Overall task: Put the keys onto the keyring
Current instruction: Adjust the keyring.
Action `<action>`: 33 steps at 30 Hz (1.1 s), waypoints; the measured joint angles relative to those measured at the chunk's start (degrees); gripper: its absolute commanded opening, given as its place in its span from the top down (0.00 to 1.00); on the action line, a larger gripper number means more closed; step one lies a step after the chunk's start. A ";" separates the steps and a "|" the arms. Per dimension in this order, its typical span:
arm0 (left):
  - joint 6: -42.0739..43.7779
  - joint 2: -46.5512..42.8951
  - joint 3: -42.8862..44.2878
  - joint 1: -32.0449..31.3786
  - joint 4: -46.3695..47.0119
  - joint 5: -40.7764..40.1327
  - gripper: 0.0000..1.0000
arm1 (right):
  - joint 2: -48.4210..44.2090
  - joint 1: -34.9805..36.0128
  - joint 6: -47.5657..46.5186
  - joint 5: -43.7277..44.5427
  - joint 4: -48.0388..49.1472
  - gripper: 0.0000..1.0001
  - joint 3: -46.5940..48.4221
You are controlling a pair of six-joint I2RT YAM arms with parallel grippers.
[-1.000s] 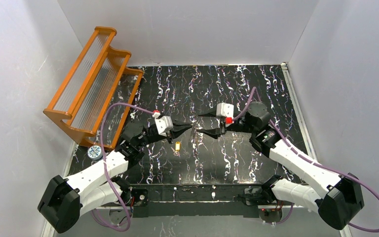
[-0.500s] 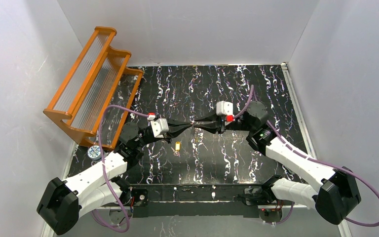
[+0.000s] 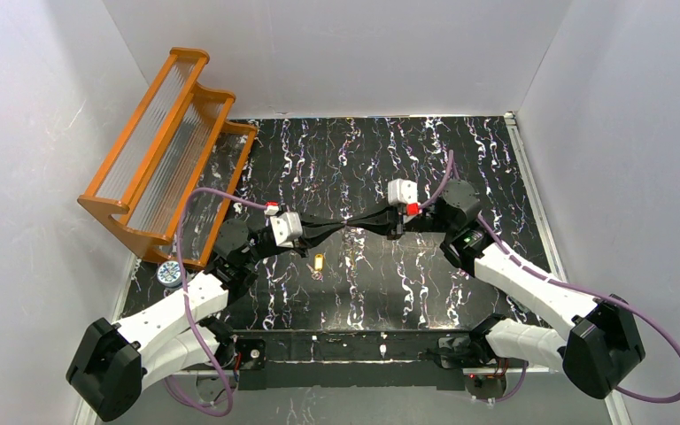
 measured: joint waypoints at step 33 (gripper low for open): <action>23.96 3.56 11.45 -0.17 -36.15 -5.62 0.74 | 12.22 3.34 -16.98 15.13 -49.64 0.99 21.75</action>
